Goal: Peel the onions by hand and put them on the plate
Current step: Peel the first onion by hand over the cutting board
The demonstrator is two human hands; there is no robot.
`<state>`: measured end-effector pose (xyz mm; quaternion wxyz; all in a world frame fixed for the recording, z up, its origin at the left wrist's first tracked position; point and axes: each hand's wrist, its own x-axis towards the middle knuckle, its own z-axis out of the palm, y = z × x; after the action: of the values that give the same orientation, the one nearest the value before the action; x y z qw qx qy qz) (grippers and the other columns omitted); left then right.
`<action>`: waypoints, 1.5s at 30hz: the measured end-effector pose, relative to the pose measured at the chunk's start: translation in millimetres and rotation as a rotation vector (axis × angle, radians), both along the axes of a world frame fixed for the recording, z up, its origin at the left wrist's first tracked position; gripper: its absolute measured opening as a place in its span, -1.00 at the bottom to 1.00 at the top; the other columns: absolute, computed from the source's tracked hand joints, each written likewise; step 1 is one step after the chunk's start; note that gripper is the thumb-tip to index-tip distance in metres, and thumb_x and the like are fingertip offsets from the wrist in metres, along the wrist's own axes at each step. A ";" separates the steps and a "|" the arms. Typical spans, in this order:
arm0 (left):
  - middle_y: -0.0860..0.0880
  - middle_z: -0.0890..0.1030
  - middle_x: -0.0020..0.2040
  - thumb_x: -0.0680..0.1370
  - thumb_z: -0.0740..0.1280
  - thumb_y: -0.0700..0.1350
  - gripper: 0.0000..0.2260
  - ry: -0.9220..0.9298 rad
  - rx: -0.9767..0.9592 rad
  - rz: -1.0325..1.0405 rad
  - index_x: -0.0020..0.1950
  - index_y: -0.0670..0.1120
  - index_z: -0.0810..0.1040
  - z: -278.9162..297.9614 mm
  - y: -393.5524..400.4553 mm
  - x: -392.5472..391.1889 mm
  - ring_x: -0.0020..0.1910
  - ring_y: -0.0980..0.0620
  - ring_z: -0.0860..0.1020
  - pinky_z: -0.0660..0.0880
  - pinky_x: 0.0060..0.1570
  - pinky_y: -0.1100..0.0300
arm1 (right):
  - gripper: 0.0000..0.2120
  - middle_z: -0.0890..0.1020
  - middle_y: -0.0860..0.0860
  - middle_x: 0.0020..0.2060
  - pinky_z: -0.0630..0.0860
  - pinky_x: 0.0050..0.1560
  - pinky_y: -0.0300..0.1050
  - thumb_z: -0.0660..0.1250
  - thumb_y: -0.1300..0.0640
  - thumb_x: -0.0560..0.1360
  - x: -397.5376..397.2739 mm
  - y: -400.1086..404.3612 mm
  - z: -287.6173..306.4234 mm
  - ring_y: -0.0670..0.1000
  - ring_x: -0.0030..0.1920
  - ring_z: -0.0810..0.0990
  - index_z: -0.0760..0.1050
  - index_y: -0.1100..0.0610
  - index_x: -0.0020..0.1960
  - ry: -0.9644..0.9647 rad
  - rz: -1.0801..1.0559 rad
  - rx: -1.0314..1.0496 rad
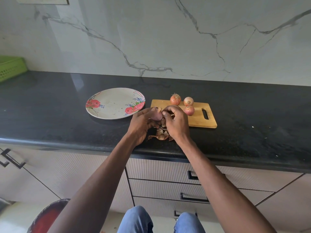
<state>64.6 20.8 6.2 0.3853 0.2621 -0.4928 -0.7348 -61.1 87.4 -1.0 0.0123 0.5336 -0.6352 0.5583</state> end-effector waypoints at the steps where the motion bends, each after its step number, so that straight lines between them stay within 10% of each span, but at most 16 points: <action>1: -0.20 0.65 -0.09 0.66 0.29 -0.16 -0.82 -0.002 -0.007 -0.009 0.09 -0.25 0.61 -0.3 0.8 0.1 -0.26 -0.04 0.61 0.58 -0.30 0.17 | -0.99 0.60 0.07 -0.12 0.38 -0.07 -0.45 0.37 0.32 0.52 0.8 -1.0 -1.1 -0.04 -0.09 0.52 0.55 0.27 -0.08 0.026 -0.006 0.005; 11: -0.20 0.65 -0.08 0.68 0.26 -0.16 -0.84 0.004 -0.006 0.025 0.11 -0.22 0.57 -0.8 0.8 -0.3 -0.27 -0.04 0.60 0.58 -0.33 0.18 | -0.98 0.49 0.07 -0.13 0.49 -0.22 -0.03 0.23 0.32 0.60 5.9 -4.5 -5.9 0.05 -0.14 0.50 0.40 0.29 0.02 0.093 -0.063 0.037; 37: -0.10 0.68 -0.14 0.67 0.26 -0.25 -0.89 0.182 0.096 0.104 0.06 -0.18 0.58 1.6 3.2 1.3 -0.28 0.05 0.64 0.59 -0.32 0.23 | -0.81 0.57 0.21 -0.07 0.52 -0.19 -0.01 0.29 0.38 0.51 11.1 -3.7 -3.8 0.17 -0.12 0.58 0.41 0.33 0.12 0.239 -0.228 0.143; 45: -0.18 0.62 0.08 0.64 0.26 -0.30 -0.86 0.254 0.109 0.023 0.18 -0.20 0.52 -1.2 -3.2 3.8 -0.03 -0.08 0.64 0.66 -0.03 0.07 | -0.79 0.62 0.04 0.01 0.59 0.04 -0.09 0.35 0.24 0.54 1.5 -0.3 1.9 -0.02 0.01 0.60 0.52 0.20 0.17 -0.155 -0.041 0.009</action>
<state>68.3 17.6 5.0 0.4382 0.1930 -0.3962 -0.7834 -59.6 87.1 0.9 -0.0278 0.4759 -0.6473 0.5948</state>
